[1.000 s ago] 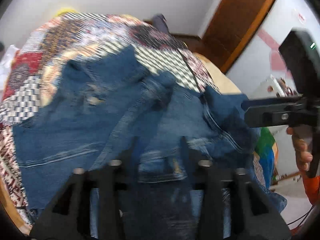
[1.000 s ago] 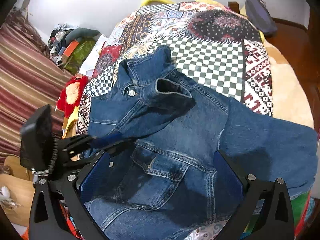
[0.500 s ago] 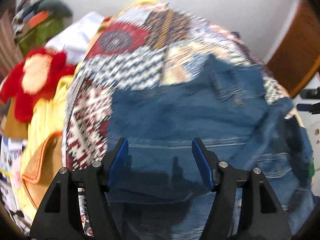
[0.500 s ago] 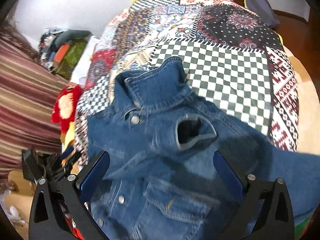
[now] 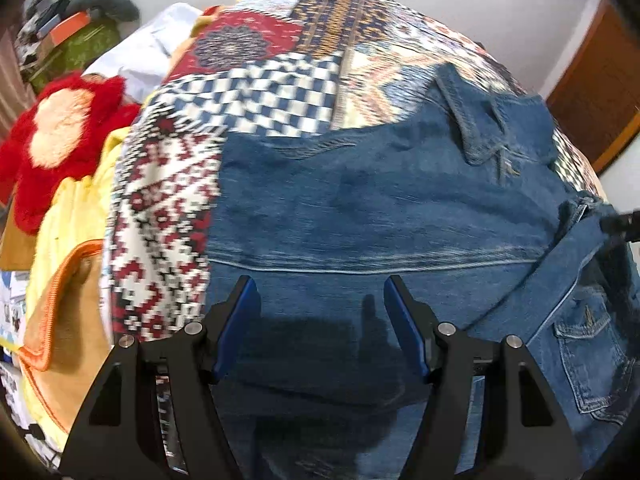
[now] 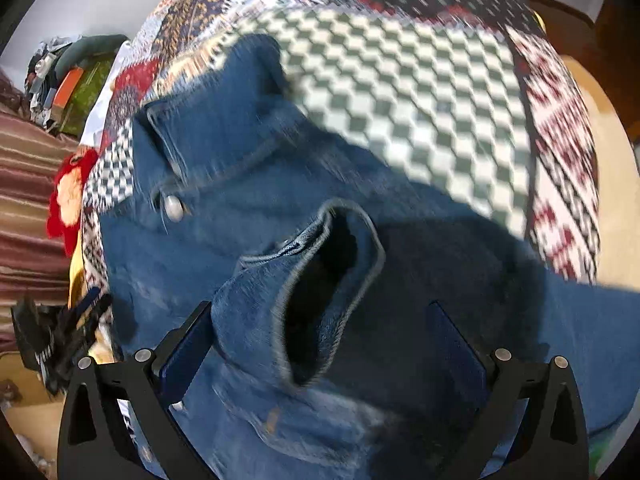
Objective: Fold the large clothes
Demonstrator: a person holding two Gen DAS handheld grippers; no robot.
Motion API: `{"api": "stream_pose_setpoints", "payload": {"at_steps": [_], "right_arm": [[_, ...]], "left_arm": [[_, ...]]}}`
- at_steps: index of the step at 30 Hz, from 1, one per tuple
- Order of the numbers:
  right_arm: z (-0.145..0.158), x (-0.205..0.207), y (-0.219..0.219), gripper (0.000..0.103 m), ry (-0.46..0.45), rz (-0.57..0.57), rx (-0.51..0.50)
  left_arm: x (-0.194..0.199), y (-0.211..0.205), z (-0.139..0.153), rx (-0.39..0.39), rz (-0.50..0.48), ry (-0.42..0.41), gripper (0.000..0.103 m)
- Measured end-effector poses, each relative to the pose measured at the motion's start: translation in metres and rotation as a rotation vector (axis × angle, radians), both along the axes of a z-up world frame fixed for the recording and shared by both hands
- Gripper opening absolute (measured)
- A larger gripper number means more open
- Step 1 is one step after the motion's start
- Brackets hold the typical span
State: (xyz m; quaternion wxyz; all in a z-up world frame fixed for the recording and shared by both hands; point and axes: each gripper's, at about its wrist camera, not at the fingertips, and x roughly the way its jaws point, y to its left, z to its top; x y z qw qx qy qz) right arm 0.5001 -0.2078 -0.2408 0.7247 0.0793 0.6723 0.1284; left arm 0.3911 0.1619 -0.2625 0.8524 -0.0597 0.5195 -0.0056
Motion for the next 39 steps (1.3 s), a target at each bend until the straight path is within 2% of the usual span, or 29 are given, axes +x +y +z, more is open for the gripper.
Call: {"api": "stream_pose_setpoints", "payload": {"at_steps": [2,6,9,13,18,21,23,24,26,29,32,36,39], "right_arm": [[-0.005,-0.019,-0.012,0.103,0.016,0.024,-0.022],[0.002,-0.048,-0.019,0.103,-0.055,0.122,-0.118],[0.013,-0.057,-0.019,0.103,-0.089,0.15,-0.085],[0.023,-0.049,-0.021,0.103,-0.136,0.116,-0.007],[0.0,-0.023,-0.011,0.1,-0.084,0.05,0.072],[-0.02,-0.011,-0.01,0.084,-0.035,0.01,0.089],[-0.03,-0.01,-0.004,0.07,-0.024,0.027,0.091],[-0.03,-0.012,0.001,0.066,-0.041,0.049,0.091],[-0.026,-0.017,0.012,0.047,-0.088,0.112,0.069],[-0.01,-0.027,0.031,0.04,-0.197,0.216,-0.021],[0.019,-0.039,0.047,0.036,-0.304,0.291,-0.051],[0.054,-0.047,0.048,0.036,-0.387,0.304,-0.024],[0.059,-0.045,0.035,0.036,-0.407,0.299,-0.058]], "left_arm": [[0.0,-0.013,0.0,-0.001,-0.03,0.002,0.065],[-0.002,-0.042,-0.001,0.004,-0.093,0.019,0.067],[-0.008,-0.062,-0.008,0.019,-0.131,0.047,0.068],[-0.02,-0.079,-0.016,0.021,-0.165,0.074,0.068],[-0.034,-0.079,-0.014,0.018,-0.164,0.07,0.073],[-0.037,-0.069,-0.007,0.038,-0.143,0.063,0.073],[-0.036,-0.056,0.002,0.054,-0.11,0.041,0.073],[-0.035,-0.049,0.006,0.052,-0.093,0.033,0.074],[-0.031,-0.031,0.012,0.041,-0.043,0.016,0.077],[-0.018,-0.004,0.015,0.031,0.05,0.011,0.078],[-0.007,0.012,0.014,0.008,0.101,0.019,0.078],[0.002,0.002,0.008,0.0,0.083,0.022,0.078],[0.004,-0.017,-0.001,0.0,0.032,0.038,0.078]]}}
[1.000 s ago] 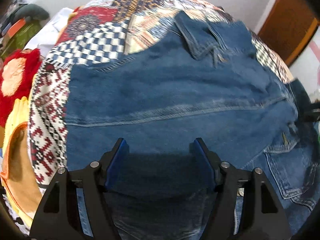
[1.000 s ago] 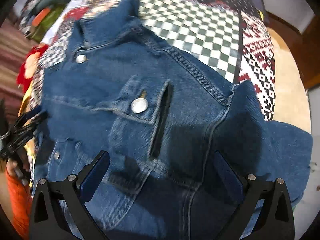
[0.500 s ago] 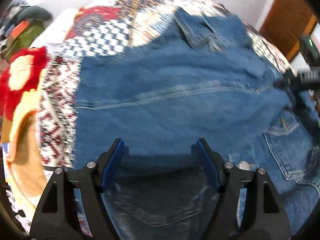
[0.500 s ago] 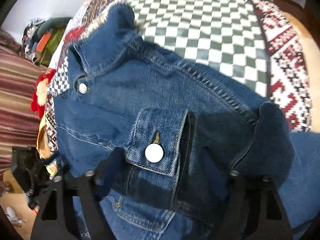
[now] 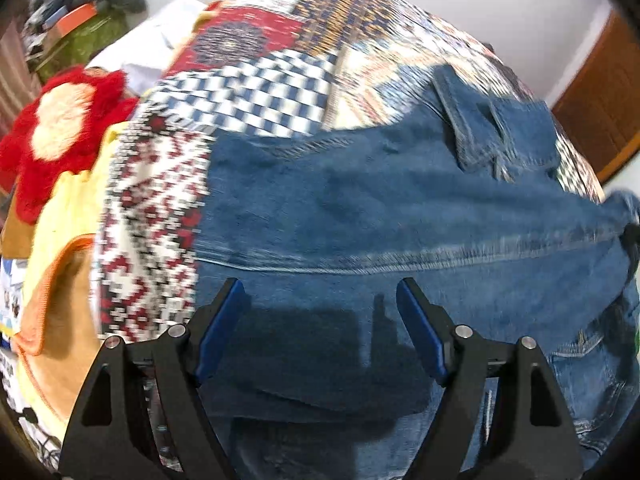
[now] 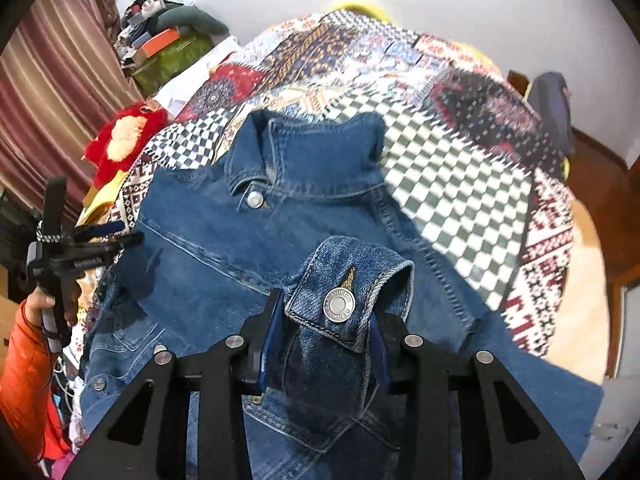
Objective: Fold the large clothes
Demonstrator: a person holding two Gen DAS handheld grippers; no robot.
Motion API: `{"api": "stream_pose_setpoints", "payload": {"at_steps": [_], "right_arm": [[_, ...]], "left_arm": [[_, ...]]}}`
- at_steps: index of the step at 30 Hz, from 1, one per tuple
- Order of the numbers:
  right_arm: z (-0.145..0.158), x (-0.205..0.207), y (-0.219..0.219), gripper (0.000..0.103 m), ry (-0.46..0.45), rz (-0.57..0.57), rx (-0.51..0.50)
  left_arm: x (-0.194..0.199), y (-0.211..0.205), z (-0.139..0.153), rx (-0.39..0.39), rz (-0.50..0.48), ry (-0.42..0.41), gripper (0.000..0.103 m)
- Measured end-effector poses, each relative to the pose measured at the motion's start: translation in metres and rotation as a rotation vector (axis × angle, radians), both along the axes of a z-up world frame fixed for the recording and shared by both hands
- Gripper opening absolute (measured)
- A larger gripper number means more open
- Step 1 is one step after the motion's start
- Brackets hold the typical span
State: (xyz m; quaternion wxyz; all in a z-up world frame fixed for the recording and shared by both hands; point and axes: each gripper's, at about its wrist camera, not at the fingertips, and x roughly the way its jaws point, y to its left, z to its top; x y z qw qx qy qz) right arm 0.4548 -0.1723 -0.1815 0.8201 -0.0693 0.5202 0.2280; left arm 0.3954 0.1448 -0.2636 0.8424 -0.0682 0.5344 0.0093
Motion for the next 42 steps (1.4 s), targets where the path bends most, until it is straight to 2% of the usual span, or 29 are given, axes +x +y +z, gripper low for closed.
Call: {"api": "stream_pose_setpoints", "payload": {"at_steps": [3,7,9,11,13,15,19,24,28,32,37,42], "right_arm": [[-0.02,0.003,-0.012,0.036,0.054,-0.024,-0.025],[-0.059,0.005,-0.018,0.038,0.118,-0.047,-0.111],[-0.074,0.004,-0.017,0.044,0.15,-0.044,-0.16],[-0.082,0.002,-0.018,0.063,0.135,-0.056,-0.214],[-0.079,-0.001,-0.02,0.07,0.107,-0.067,-0.234],[-0.077,-0.001,-0.023,0.07,0.112,-0.066,-0.223],[-0.059,-0.007,-0.033,0.07,0.105,-0.092,-0.175],[-0.012,-0.026,-0.048,0.07,-0.023,-0.113,-0.156],[0.027,-0.043,-0.069,0.07,-0.113,-0.143,-0.116],[0.056,-0.061,-0.098,0.07,-0.164,-0.196,-0.053],[0.078,-0.085,-0.154,0.071,-0.179,-0.321,0.043],[0.068,-0.104,-0.218,0.072,-0.115,-0.474,0.164]], "left_arm": [[0.003,-0.02,-0.015,0.012,-0.06,0.036,0.078],[0.0,-0.039,-0.027,0.09,-0.095,0.044,0.079],[-0.001,-0.039,-0.027,0.105,-0.094,0.045,0.083],[0.0,-0.038,-0.028,0.114,-0.09,0.05,0.088],[0.0,-0.036,-0.031,0.118,-0.087,0.054,0.091],[-0.002,-0.034,-0.03,0.112,-0.082,0.054,0.092],[-0.011,-0.037,-0.024,0.145,-0.085,0.056,0.091],[-0.018,-0.052,0.002,0.187,-0.123,0.014,0.091],[-0.02,-0.063,0.039,0.153,-0.129,-0.075,0.091],[-0.016,-0.079,0.079,0.098,-0.134,-0.163,0.091],[-0.007,-0.112,0.107,0.051,-0.19,-0.224,0.092],[-0.003,-0.148,0.108,0.04,-0.268,-0.23,0.092]]}}
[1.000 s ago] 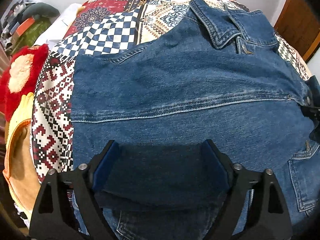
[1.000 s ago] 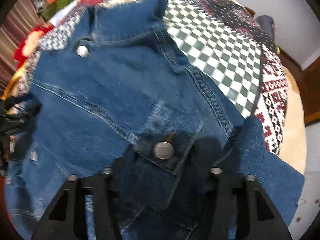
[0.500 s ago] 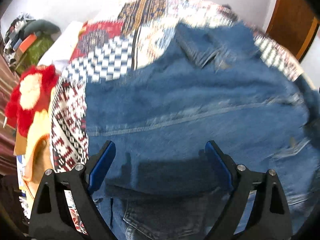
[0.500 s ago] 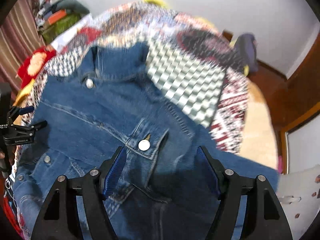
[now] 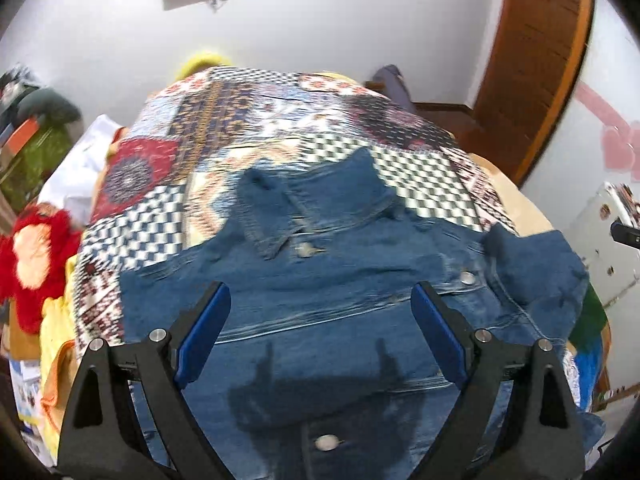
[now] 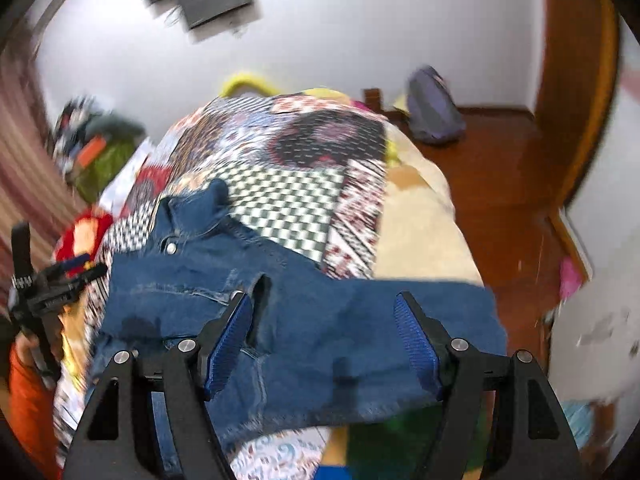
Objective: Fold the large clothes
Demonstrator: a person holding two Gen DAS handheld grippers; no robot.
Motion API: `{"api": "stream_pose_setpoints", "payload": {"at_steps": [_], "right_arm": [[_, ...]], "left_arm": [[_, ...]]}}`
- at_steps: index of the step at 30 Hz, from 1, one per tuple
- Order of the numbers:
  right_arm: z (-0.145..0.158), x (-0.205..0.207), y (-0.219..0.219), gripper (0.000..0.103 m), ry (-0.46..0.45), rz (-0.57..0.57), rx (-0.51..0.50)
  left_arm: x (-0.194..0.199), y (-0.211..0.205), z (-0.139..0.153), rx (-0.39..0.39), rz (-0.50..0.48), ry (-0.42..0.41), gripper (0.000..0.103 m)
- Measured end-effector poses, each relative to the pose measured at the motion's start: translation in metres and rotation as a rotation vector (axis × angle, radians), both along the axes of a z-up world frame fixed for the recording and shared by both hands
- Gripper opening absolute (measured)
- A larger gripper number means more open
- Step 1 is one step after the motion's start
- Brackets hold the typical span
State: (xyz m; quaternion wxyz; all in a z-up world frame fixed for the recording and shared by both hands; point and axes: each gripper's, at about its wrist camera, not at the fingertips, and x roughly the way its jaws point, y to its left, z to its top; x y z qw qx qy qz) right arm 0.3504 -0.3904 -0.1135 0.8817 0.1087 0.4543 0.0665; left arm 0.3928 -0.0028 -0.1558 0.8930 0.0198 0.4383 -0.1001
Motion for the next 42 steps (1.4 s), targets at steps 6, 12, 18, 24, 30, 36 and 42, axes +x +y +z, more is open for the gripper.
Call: {"api": "stream_pose_setpoints", "payload": {"at_steps": [6,12,18,24,30,36,42], "right_arm": [[-0.05,-0.018,-0.06,0.073,0.133,-0.151,0.158],[-0.105,-0.029,-0.105,0.073,0.23,-0.29,0.38],[-0.134,-0.021,-0.124,0.073,0.226,-0.344,0.553],[-0.138,0.0,-0.114,0.075,0.204,-0.408,0.516],[-0.116,0.008,-0.094,0.042,0.11,-0.408,0.354],[-0.071,-0.001,-0.083,0.017,-0.005,-0.344,0.342],[-0.003,0.001,-0.043,0.01,-0.146,-0.205,0.318]], "left_arm": [[0.009,-0.033,-0.036,0.019,-0.06,0.084,0.092],[0.017,-0.05,-0.082,0.016,-0.078,0.222,0.092],[0.014,-0.051,-0.098,-0.007,-0.084,0.271,0.092],[0.012,-0.051,-0.105,-0.019,-0.071,0.294,0.092],[0.007,-0.051,-0.094,0.008,-0.082,0.257,0.092],[-0.001,-0.039,-0.075,-0.009,-0.062,0.206,0.092],[-0.014,-0.019,-0.052,-0.033,-0.035,0.144,0.092]]}}
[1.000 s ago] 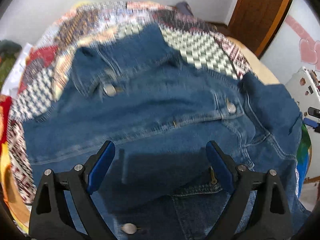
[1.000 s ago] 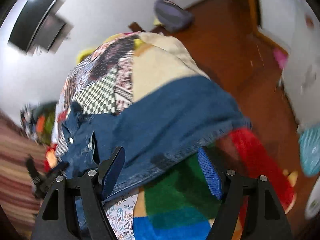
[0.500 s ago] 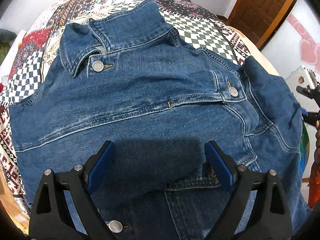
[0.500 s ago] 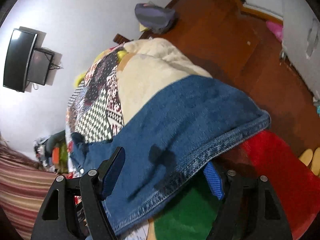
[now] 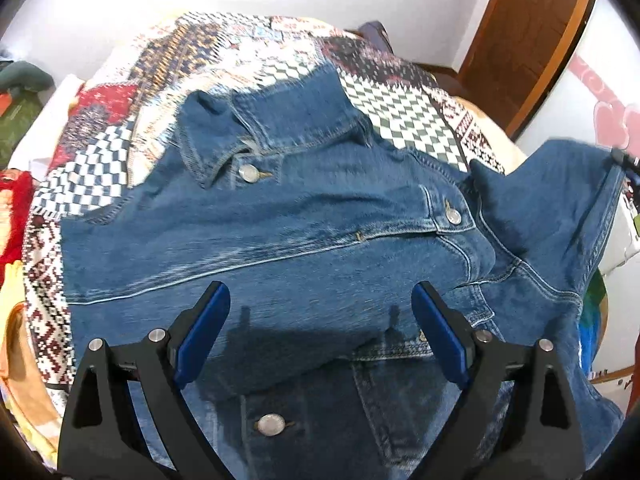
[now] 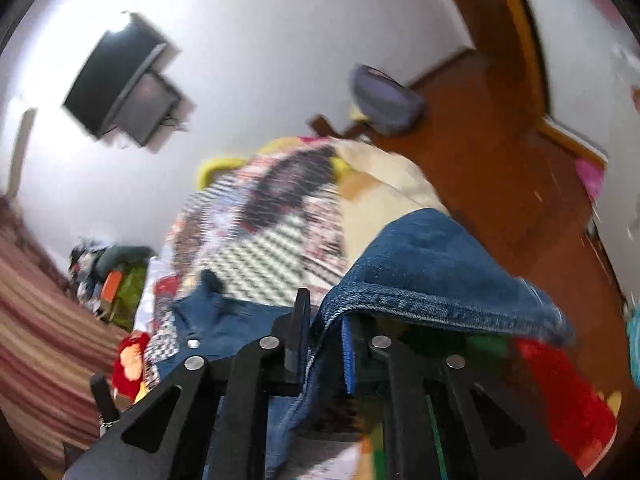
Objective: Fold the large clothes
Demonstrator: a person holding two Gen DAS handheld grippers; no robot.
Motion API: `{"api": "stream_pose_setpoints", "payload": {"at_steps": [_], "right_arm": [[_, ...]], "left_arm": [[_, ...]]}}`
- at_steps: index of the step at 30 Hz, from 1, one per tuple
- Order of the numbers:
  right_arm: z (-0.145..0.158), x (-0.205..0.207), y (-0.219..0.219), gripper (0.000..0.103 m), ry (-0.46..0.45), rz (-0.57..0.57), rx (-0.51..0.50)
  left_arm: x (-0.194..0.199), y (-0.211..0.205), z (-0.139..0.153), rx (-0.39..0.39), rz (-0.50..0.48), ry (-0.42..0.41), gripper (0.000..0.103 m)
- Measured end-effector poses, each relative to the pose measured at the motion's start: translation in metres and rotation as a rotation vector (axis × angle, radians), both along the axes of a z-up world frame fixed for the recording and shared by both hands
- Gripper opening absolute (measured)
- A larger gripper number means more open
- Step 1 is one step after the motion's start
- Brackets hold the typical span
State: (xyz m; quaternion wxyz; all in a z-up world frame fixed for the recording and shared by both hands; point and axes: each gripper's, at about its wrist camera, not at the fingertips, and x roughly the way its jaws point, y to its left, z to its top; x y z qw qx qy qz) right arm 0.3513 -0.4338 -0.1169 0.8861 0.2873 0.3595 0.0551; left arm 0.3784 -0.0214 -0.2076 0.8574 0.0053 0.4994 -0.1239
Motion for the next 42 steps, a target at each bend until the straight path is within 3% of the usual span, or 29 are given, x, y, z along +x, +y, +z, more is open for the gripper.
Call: {"api": "stream_pose_setpoints", "payload": {"at_steps": [4,10,13,19,27,33,38,42], "right_arm": [[0.047,0.011,0.054,0.009,-0.102,0.125,-0.021],[0.078,0.033,0.159,0.009,-0.147,0.325,-0.048],[0.065,0.045,0.21,0.009,-0.103,0.424,-0.058],[0.0,0.045,0.299,0.009,0.086,0.615,-0.078],[-0.039,0.03,0.308,0.009,0.266,0.717,-0.12],[0.001,0.019,0.262,0.009,0.156,0.636,-0.164],[0.04,0.014,0.204,0.009,0.051,0.519,-0.248],[0.048,0.008,0.16,0.009,0.022,0.438,-0.309]], "left_arm": [[-0.012,0.016,0.017,0.004,0.018,-0.052,0.092],[-0.027,0.047,0.038,-0.014,0.066,-0.111,0.092],[-0.036,0.066,0.043,-0.033,0.101,-0.123,0.092],[-0.052,0.1,0.043,-0.006,0.159,-0.121,0.092],[-0.067,0.124,0.048,0.016,0.191,-0.132,0.092],[-0.062,0.097,0.056,0.028,0.133,-0.143,0.092],[-0.049,0.048,0.066,0.058,0.021,-0.172,0.092],[-0.035,-0.001,0.062,0.075,-0.087,-0.176,0.092]]}}
